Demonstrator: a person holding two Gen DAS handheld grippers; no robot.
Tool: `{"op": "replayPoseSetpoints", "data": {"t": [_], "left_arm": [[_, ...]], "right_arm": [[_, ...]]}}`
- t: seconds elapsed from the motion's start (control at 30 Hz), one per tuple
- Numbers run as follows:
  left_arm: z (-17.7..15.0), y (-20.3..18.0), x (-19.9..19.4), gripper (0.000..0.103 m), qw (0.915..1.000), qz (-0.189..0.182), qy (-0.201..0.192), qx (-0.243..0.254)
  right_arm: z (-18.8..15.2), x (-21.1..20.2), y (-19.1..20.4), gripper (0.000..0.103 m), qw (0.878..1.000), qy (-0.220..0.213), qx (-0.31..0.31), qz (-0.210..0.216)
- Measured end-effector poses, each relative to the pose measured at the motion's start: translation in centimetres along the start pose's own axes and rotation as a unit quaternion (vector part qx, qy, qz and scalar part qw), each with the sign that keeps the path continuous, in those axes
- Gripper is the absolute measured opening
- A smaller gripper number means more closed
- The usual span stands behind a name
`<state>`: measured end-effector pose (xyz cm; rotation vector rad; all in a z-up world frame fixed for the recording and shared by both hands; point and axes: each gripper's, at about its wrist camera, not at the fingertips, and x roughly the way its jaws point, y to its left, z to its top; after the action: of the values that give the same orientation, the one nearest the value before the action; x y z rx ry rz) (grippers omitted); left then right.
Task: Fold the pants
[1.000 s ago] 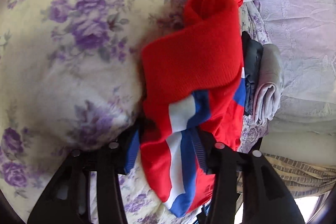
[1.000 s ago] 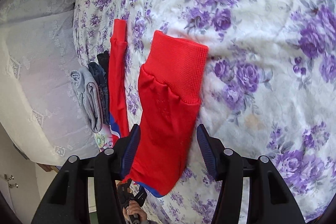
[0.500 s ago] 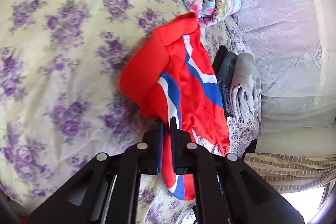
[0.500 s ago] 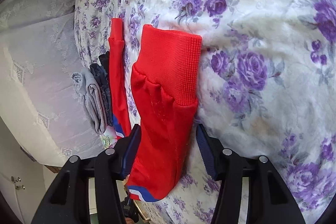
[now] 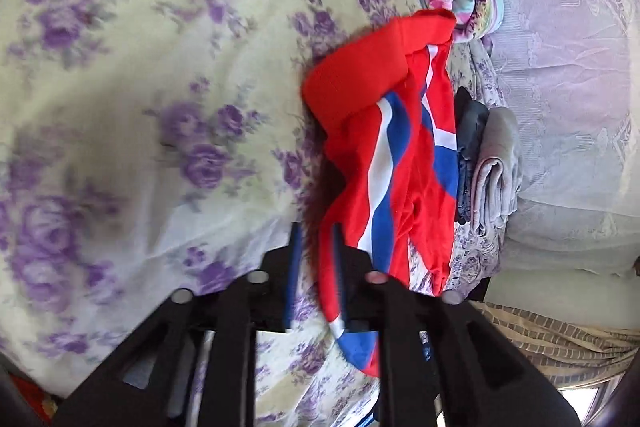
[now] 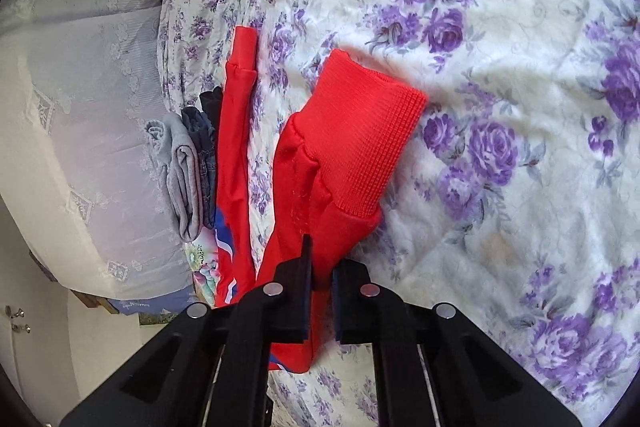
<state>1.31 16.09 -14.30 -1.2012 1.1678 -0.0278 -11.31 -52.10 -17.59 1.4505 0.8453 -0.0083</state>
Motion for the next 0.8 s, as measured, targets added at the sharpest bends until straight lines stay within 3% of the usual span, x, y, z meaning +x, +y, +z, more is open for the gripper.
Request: {"op": "replayPoseSetpoints", "data": {"t": [0.17,0.33,0.4,0.47,0.5,0.6,0.8], "left_arm": [[1.6,-1.1,2.9,0.027,0.9997,-0.004,-0.022,-0.004],[3.5,-1.5,3.9,0.028,0.9996,-0.007,-0.014,-0.023],[3.1,-1.8,3.0,0.033,0.9996,-0.015,-0.015,-0.020],[2.6,-2.0,1.6,0.051,0.9995,-0.019,-0.026,-0.008],[2.5,-2.0,0.7,0.057,0.9991,-0.014,-0.041,-0.003],[3.5,-1.6,-0.9,0.058,0.9974,-0.026,-0.067,-0.008],[4.8,-1.4,1.8,0.057,0.9984,-0.007,-0.053,-0.021]], "right_arm": [[-0.1,0.2,0.0,0.008,1.000,0.011,-0.003,-0.003],[-0.2,1.1,-0.8,0.013,1.000,0.011,0.025,0.003],[-0.3,1.3,-1.1,0.026,0.999,0.005,0.036,0.008],[-0.5,1.5,-1.3,0.037,0.999,0.001,0.047,0.014],[-0.5,1.5,-1.3,0.037,0.999,0.001,0.049,0.014],[-0.7,1.7,-1.4,0.035,0.999,0.004,0.049,0.010],[-0.6,1.7,-1.3,0.035,0.999,0.008,0.045,0.002]]}}
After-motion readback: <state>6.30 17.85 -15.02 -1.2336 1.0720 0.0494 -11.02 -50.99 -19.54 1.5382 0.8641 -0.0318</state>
